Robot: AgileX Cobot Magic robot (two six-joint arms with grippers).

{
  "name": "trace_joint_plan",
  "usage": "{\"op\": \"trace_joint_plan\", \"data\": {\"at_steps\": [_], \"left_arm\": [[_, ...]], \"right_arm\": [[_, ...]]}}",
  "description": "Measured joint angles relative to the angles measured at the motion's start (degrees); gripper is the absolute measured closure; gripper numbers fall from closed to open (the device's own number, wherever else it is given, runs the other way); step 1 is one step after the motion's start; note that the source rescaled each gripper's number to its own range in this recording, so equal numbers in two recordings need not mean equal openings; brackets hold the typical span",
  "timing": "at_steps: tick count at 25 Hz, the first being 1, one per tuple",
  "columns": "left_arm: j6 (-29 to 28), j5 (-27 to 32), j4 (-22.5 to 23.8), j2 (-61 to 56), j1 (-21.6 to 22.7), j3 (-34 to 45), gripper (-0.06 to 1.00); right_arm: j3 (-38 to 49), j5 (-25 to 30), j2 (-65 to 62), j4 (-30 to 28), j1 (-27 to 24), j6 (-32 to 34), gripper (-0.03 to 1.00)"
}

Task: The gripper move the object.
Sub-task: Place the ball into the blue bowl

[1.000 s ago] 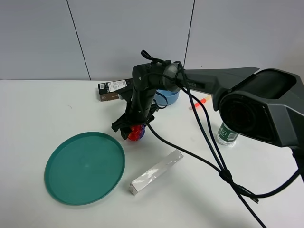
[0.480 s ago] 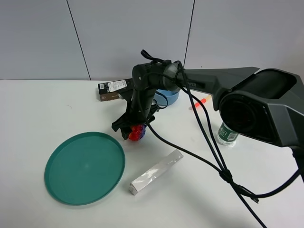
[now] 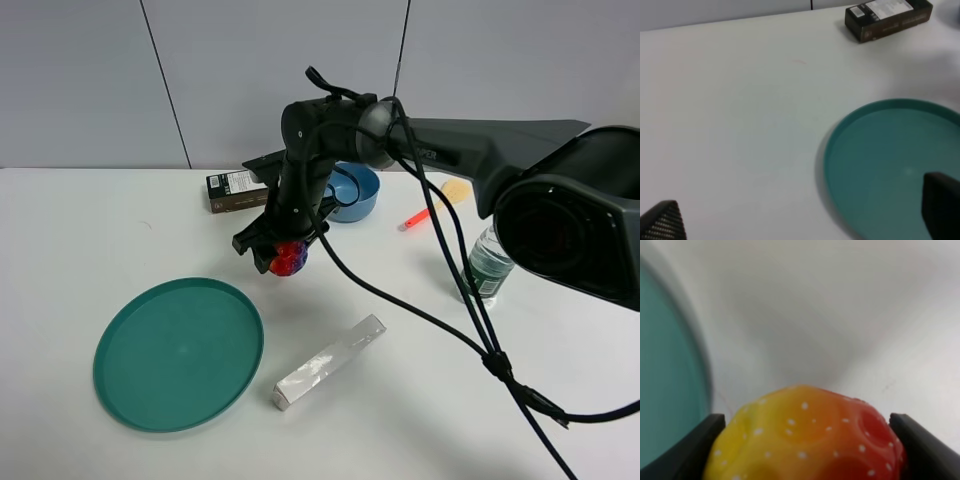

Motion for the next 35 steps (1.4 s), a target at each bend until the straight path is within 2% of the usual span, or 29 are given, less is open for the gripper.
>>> {"op": "trace_joint_plan", "data": {"at_steps": [14, 24, 31, 35], "left_arm": [[0.0, 0.0, 0.0, 0.0, 0.0, 0.0, -0.06], [0.0, 0.0, 0.0, 0.0, 0.0, 0.0, -0.06], [0.0, 0.0, 0.0, 0.0, 0.0, 0.0, -0.06], [0.0, 0.0, 0.0, 0.0, 0.0, 0.0, -0.06]], "right_arm": [[0.0, -0.1, -5.9, -0.2, -8.5, 2.5, 0.97], [0.0, -12.0, -5.9, -4.6, -13.1, 2.6, 0.97], [0.0, -17.0, -3.4, -6.7, -14.5, 1.7, 0.97], [0.0, -19.4, -0.9, -10.0, -14.7, 1.1, 0.97]]}}
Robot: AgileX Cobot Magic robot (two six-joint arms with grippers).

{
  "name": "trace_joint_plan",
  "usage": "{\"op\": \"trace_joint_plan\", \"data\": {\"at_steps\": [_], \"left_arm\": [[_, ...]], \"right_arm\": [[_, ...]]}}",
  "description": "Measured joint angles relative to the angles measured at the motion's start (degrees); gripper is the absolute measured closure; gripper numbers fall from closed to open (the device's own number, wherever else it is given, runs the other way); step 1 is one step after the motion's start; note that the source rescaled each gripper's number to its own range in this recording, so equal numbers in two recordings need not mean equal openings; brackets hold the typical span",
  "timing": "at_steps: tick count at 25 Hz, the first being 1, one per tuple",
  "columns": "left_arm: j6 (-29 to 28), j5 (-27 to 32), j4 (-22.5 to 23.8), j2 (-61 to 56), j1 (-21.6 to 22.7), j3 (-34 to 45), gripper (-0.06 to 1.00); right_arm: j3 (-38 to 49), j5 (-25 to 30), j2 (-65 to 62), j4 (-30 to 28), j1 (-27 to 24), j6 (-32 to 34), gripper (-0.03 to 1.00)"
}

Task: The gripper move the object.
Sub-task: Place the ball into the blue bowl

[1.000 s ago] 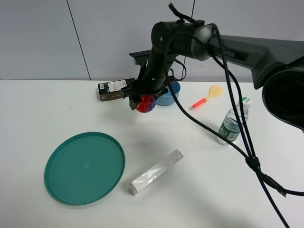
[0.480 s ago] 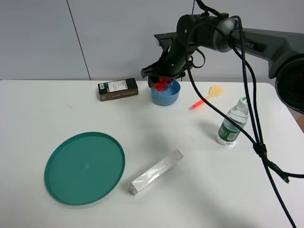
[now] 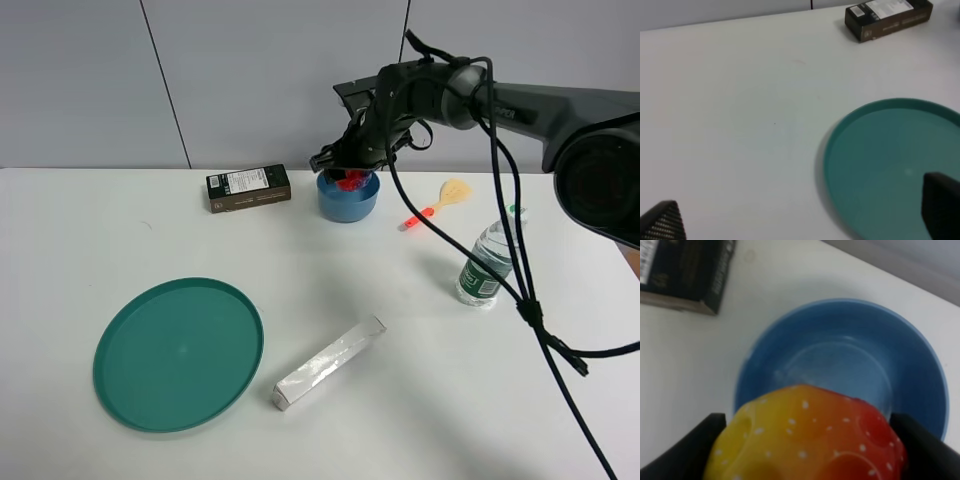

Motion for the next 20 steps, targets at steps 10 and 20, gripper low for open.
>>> {"op": "trace_joint_plan", "data": {"at_steps": [10, 20], "left_arm": [[0.0, 0.0, 0.0, 0.0, 0.0, 0.0, -0.06], [0.0, 0.0, 0.0, 0.0, 0.0, 0.0, -0.06]], "right_arm": [[0.0, -2.8, 1.6, -2.3, -0.5, -0.1, 0.97], [0.0, -3.4, 2.4, -2.3, -0.6, -0.1, 0.97]]}}
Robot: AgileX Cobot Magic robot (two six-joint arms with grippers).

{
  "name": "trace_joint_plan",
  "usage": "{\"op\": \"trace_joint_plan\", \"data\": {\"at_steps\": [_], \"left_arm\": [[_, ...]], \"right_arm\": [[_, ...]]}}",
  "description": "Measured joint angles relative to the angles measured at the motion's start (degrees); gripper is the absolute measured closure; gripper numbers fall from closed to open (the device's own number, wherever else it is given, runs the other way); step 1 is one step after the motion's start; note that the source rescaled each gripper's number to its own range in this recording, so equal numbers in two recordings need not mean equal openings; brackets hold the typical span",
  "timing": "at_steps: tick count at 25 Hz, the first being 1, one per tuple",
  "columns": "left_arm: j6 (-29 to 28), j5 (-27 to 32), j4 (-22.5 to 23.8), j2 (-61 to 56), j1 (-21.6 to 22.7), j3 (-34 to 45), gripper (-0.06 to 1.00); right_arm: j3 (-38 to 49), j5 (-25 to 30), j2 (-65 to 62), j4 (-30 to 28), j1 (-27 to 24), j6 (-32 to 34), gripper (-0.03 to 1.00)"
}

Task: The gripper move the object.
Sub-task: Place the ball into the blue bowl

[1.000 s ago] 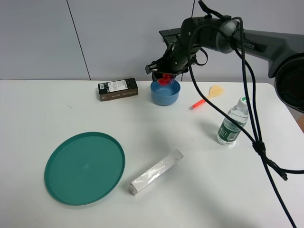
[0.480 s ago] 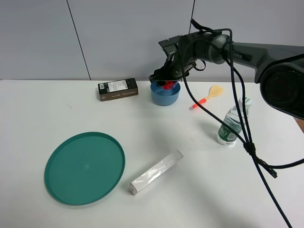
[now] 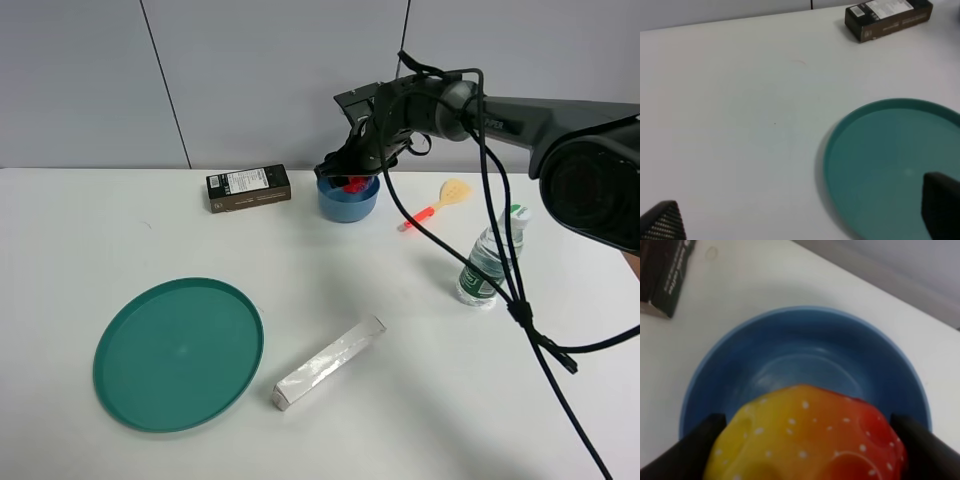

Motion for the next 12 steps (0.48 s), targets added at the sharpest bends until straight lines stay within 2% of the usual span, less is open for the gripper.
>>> {"op": "trace_joint_plan", "data": {"at_steps": [2, 5, 9, 12], "left_arm": [[0.0, 0.0, 0.0, 0.0, 0.0, 0.0, -0.06], [0.0, 0.0, 0.0, 0.0, 0.0, 0.0, -0.06], [0.0, 0.0, 0.0, 0.0, 0.0, 0.0, -0.06], [0.0, 0.0, 0.0, 0.0, 0.0, 0.0, -0.06]], "right_arm": [[0.0, 0.1, 0.2, 0.0, 0.0, 0.0, 0.96], [0.0, -1.0, 0.2, -0.1, 0.0, -0.1, 0.88], [0.0, -1.7, 0.2, -0.1, 0.0, -0.1, 0.84], [0.0, -3.0, 0.2, -0.1, 0.0, -0.6, 0.71]]}}
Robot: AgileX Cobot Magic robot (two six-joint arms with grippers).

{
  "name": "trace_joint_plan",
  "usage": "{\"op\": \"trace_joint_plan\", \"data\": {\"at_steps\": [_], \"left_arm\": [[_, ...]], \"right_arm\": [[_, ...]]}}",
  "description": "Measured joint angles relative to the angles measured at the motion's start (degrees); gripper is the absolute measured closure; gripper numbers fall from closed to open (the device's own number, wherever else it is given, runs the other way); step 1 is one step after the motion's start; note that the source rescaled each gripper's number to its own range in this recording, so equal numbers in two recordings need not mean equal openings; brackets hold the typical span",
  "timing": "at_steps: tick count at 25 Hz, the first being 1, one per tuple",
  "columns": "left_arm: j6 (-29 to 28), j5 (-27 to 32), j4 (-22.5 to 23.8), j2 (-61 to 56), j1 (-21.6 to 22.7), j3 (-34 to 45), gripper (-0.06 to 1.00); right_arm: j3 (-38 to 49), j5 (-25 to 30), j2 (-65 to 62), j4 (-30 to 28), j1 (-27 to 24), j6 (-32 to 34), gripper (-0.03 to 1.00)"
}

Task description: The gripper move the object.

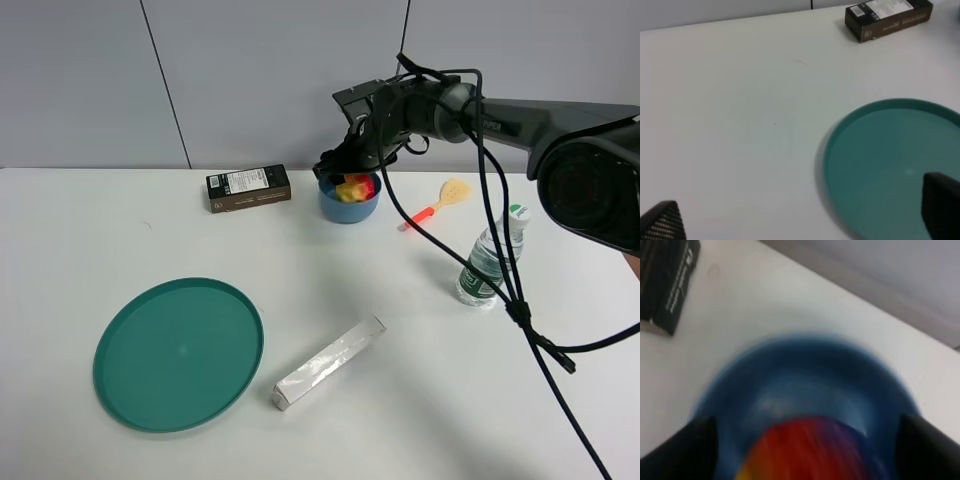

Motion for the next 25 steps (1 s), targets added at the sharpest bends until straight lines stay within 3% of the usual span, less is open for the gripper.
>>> {"op": "trace_joint_plan", "data": {"at_steps": [5, 8, 14, 25], "left_arm": [[0.0, 0.0, 0.0, 0.0, 0.0, 0.0, -0.06], [0.0, 0.0, 0.0, 0.0, 0.0, 0.0, -0.06], [0.0, 0.0, 0.0, 0.0, 0.0, 0.0, -0.06], [0.0, 0.0, 0.0, 0.0, 0.0, 0.0, -0.06]], "right_arm": [[0.0, -1.4, 0.0, 0.0, 0.0, -0.8, 0.35], [0.0, -1.8, 0.0, 0.0, 0.0, -0.8, 0.21], [0.0, -2.4, -0.3, 0.0, 0.0, -0.2, 0.15], [0.0, 0.5, -5.4, -1.6, 0.0, 0.2, 0.14]]}}
